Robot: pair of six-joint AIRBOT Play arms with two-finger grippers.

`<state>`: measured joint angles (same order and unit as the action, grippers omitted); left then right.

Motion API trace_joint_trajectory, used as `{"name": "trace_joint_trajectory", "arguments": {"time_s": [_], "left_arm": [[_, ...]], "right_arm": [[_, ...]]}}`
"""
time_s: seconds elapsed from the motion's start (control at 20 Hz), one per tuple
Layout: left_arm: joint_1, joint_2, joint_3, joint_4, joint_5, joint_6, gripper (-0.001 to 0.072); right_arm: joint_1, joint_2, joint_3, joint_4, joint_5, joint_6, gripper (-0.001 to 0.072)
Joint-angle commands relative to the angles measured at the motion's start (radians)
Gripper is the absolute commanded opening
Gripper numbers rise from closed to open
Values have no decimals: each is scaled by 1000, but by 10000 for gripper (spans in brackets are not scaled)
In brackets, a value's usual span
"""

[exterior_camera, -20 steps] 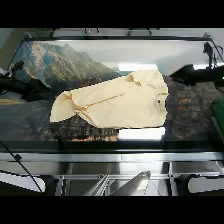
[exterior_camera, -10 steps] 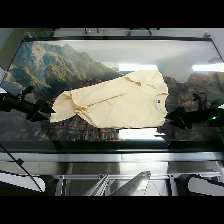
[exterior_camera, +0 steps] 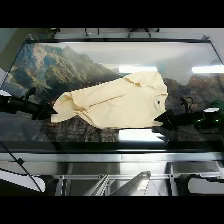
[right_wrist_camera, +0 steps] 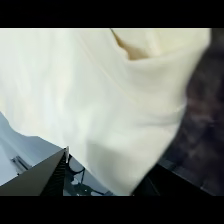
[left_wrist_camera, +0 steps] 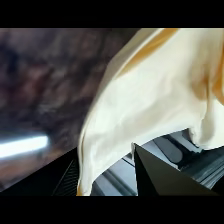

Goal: Fold the shirts.

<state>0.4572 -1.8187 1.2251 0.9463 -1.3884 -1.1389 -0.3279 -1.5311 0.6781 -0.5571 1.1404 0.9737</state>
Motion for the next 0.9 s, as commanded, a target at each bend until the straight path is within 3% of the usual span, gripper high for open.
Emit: {"name": "trace_joint_trajectory", "arguments": {"time_s": [0.0,0.05,0.1,0.2,0.45,0.55,0.6,0.85], "left_arm": [[0,-15,3,-164,45,88,320],[0,-15,3,-161,35,94,88],[0,-15,3,-160,18,111,17],[0,-15,3,-160,-1,111,18],[0,-15,3,-162,-8,110,18],[0,-15,3,-165,-27,109,18],[0,-12,3,-174,-55,110,17],[32,181,3,-429,-354,157,17]], "right_arm": [[16,-17,20,82,-42,-62,496],[10,-17,37,80,-33,-62,496],[0,-17,51,79,-17,-62,496],[-35,-17,76,79,32,-62,406],[-71,-17,81,71,161,-80,339],[-41,-17,79,69,186,-92,70],[-16,-17,79,69,202,-92,18],[-28,109,188,148,482,-82,18]]}}
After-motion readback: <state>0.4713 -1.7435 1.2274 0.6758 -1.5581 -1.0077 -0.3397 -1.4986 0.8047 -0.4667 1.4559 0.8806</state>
